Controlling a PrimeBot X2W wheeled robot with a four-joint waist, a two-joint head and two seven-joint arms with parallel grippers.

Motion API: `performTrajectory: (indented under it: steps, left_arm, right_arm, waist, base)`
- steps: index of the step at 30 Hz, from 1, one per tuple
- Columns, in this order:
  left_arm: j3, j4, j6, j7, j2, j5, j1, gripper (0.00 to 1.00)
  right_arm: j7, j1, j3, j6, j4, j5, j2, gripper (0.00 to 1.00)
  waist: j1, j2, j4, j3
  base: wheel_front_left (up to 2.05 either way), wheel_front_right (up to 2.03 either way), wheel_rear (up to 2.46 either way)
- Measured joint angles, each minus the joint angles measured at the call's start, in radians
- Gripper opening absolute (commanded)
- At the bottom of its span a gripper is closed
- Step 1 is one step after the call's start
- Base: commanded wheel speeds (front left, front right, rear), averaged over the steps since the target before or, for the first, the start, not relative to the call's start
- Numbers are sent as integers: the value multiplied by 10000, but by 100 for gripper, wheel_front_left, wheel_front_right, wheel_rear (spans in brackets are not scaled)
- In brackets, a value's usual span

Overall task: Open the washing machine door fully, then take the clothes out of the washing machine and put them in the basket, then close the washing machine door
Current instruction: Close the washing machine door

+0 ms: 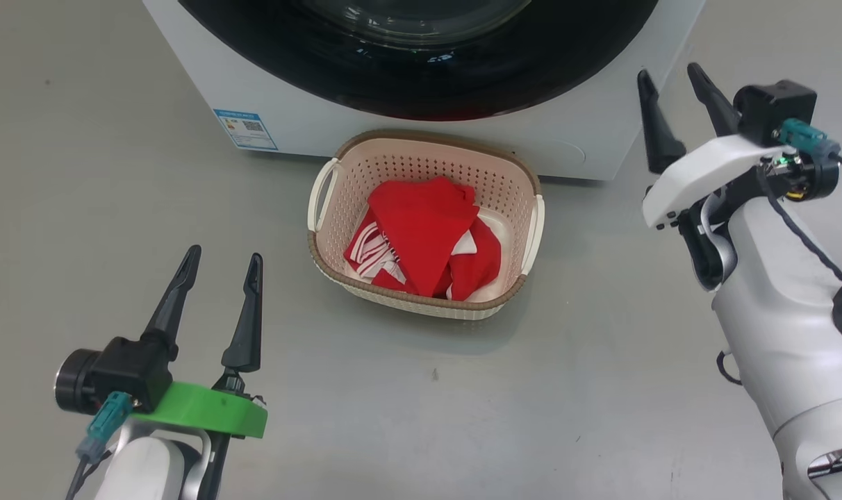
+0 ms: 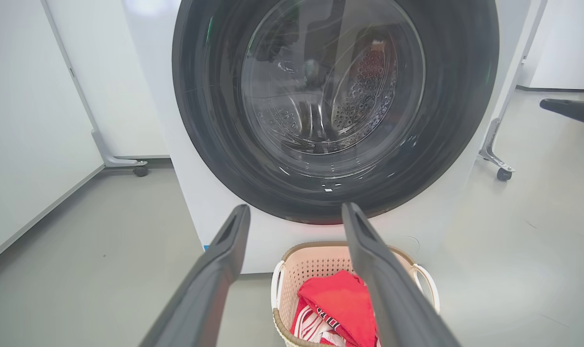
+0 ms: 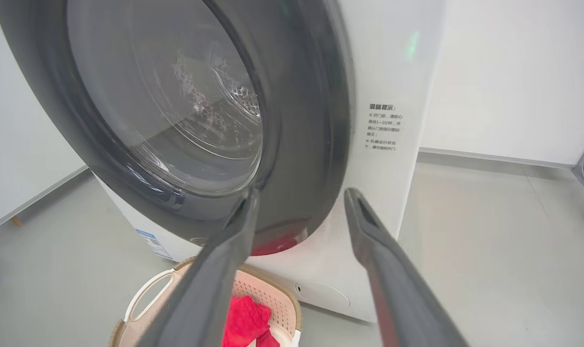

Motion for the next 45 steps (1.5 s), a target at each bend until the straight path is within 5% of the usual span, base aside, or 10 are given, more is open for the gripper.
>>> performTrajectory:
  steps: [20,45]
  left_arm:
    - [134,-50,94,23,320,128,689,100]
    - [61,-268,176,546,430,98,1531,100]
  right_arm:
    - [0,3567,-940,-621,-2838,0,385,100]
    - [0,6732,-673,-1055,-5216,-284,721,100]
  waist:
    - [0,0,-969,-1014]
    - [0,0,-1458,-2072]
  base:
    - [0,0,0]
    - [0,0,0]
